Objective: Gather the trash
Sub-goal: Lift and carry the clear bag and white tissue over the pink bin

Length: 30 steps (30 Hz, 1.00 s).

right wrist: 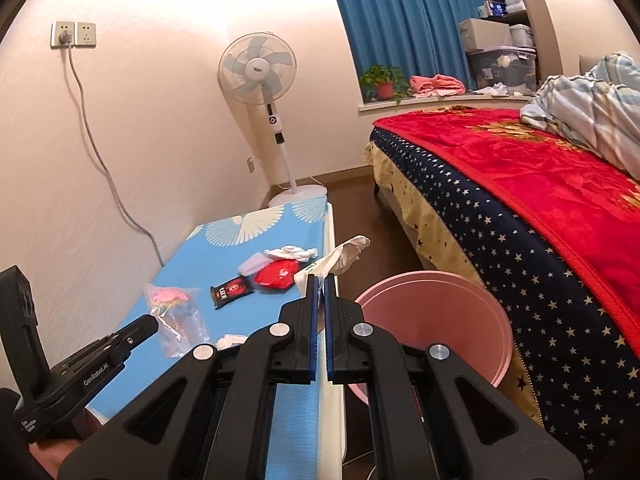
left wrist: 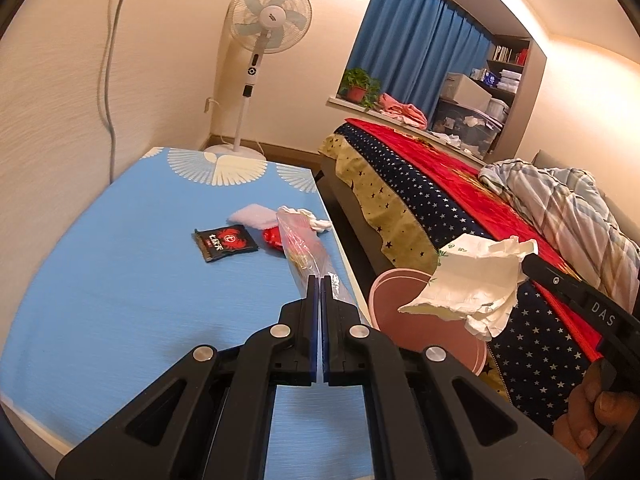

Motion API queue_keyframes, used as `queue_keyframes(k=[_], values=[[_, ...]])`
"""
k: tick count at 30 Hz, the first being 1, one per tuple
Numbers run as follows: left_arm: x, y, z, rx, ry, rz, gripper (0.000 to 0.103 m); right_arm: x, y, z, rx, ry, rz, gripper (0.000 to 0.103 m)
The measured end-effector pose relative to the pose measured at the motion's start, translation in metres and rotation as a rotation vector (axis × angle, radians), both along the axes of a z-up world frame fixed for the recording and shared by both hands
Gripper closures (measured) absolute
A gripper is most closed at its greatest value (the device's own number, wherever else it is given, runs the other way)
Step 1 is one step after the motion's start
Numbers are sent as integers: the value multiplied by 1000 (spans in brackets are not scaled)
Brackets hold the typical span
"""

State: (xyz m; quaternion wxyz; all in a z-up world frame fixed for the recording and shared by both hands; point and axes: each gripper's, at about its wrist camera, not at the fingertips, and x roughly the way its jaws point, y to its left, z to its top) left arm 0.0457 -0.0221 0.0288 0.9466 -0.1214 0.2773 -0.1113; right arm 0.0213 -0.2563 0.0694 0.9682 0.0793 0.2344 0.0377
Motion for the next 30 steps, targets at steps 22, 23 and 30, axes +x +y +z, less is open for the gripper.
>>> queue_keyframes(k=[22,23,30], values=[[12,-44,0,39,-25,-41,102,11,-20,5,-22,-16,-139,100],[14,-45,-2,44,-23,-46,102,12,-22,4,-23,-15,-147,100],[29,-61,-13,35,-4,-82,102,17,-36,-2,-30,-4,-201,100]])
